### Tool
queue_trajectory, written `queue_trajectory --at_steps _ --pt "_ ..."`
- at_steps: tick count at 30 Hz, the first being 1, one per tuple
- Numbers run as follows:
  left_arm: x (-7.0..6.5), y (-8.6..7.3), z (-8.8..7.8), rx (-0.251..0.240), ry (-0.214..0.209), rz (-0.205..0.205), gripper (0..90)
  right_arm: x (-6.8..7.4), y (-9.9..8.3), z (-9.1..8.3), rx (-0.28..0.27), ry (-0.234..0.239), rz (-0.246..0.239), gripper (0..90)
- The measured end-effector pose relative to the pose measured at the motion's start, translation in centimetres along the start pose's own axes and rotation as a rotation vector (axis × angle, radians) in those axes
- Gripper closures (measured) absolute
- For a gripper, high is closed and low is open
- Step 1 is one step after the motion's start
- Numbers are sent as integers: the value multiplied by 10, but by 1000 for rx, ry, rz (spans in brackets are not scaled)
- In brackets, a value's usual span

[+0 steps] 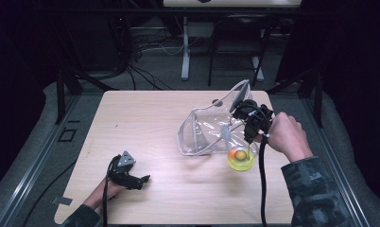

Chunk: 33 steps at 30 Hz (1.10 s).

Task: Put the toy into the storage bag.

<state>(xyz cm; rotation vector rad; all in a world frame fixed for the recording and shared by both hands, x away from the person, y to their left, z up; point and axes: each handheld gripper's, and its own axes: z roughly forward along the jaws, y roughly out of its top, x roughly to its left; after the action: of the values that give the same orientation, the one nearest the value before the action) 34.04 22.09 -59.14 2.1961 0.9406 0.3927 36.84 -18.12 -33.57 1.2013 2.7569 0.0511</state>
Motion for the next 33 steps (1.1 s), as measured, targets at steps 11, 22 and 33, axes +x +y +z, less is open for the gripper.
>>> queue_trajectory --at_steps 11,22,33 --pt "0 0 0 0 0 0 2 -11 -8 -16 -6 -5 31 876" --pt "0 0 0 0 0 0 2 -15 -7 -32 -4 -18 33 876" --pt "0 0 0 0 0 0 2 -18 -6 -45 -13 -25 48 876"
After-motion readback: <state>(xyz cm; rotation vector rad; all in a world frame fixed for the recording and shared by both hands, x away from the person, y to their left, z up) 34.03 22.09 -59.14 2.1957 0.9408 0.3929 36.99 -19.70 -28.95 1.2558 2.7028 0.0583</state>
